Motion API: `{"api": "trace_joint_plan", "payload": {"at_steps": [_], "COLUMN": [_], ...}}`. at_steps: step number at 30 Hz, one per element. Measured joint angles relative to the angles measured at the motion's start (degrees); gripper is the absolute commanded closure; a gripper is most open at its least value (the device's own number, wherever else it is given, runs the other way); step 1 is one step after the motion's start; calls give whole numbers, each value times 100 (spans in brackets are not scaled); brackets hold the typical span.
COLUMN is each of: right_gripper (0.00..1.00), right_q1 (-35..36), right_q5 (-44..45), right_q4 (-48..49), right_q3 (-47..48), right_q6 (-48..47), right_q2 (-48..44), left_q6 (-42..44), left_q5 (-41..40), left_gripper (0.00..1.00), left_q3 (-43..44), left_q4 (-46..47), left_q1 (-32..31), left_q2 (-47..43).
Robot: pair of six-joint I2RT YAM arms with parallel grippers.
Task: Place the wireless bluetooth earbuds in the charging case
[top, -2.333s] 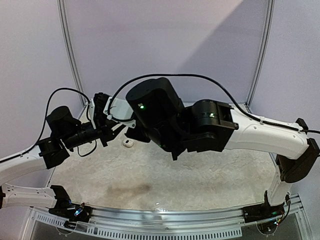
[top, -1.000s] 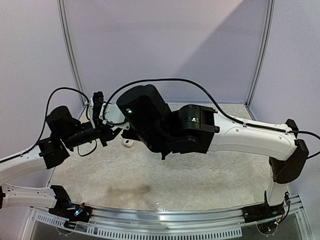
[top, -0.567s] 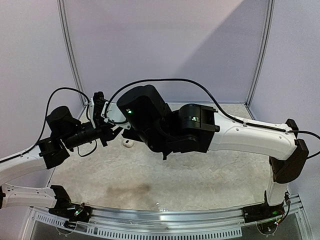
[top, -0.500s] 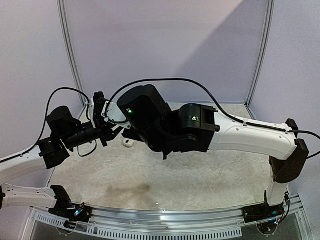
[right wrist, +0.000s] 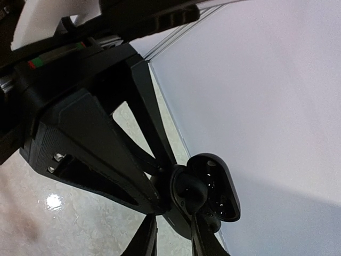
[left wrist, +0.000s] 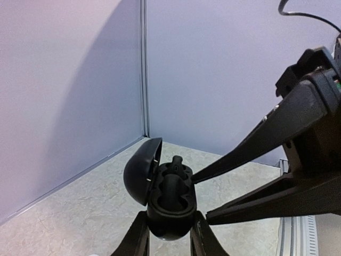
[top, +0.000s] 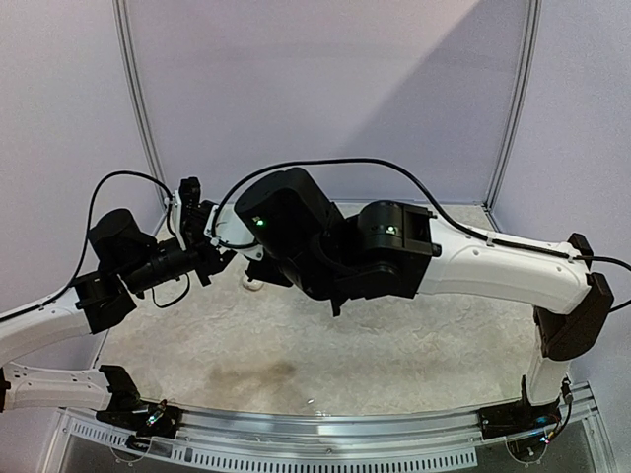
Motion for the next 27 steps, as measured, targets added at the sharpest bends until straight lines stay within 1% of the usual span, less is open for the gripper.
{"api": "trace_joint_plan", "payload": {"at_steps": [4,7,11,14,18,22,24,27], "right_gripper": [76,73,70,70,69,69,68,68], "right_q1": [0,0,-20,-118,-463,-697,-713,-662], "right_q5": [-63,-181,-614,-861,-890,-800,-807,-914], "right_q4": [-26,-37,-31,59,192,116,46,-92], "right_q3": [-11,-48,-66,-63,-31,260,474,470], "right_q6": [101,210,498,833,1462,1967,2179,2437], "right_q2": [-63,-227,-691,-1047,-1266,-911,-584,-175], "left_q6": [2,22,229,728,1733,2562,2809,3034], "left_q5": [-17,-46,101,494,1008,1174,1141,977], "left_gripper": [100,100,100,100,100,100,100,100], "left_q3": [0,0,0,0,0,0,2,2], "left_q4": [0,-4,-85,-238,-542,-658,-656,-647], "left_q1": [0,0,0,0,0,0,0,0], "left_q2": [-17,-44,-46,-46,-46,-46,-46,-46]}}
